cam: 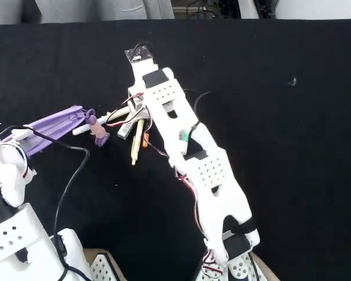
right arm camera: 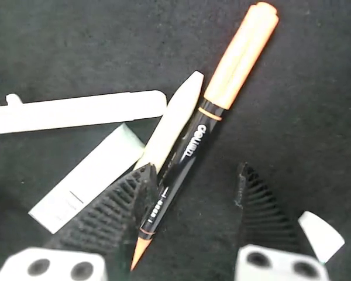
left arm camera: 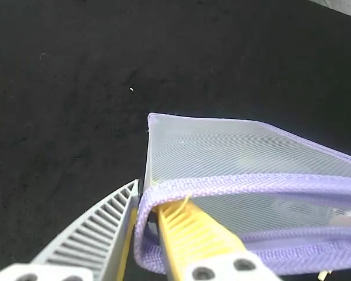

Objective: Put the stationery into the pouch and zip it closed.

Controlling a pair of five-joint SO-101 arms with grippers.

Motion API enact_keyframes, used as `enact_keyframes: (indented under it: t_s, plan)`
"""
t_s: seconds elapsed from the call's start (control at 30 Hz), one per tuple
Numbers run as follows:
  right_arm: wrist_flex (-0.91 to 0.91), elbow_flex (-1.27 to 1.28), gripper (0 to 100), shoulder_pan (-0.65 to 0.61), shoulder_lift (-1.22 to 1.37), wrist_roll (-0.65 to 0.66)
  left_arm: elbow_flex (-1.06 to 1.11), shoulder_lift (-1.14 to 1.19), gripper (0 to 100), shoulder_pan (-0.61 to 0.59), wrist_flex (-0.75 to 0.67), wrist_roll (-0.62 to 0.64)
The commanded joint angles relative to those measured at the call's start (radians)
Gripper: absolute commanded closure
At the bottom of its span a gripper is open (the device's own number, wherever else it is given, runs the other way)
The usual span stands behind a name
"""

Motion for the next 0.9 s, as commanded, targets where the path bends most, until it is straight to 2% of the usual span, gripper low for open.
enact_keyframes:
  t_s: [0.0,0.27,0.53,0.8,0.87]
  plan:
    - [-0.014,0.002,77.2,-0.029,-0.035,-0.009,0.001,0.015,97,-0.001,-0.009,0.011]
    - [-0.003,-0.001,77.2,-0.002,0.021,-0.018,-0.001,0.015,97,-0.001,-0.009,0.011]
    - [0.149,0.005,77.3,-0.003,0.035,-0.038,0.002,0.014,97,-0.001,-0.008,0.011]
    - [0.157,0.001,77.5,-0.009,0.048,-0.040,-0.008,0.014,97,-0.010,0.017,0.011]
    - [0.157,0.001,81.3,-0.008,0.048,-0.040,-0.008,0.014,97,-0.010,0.017,0.011]
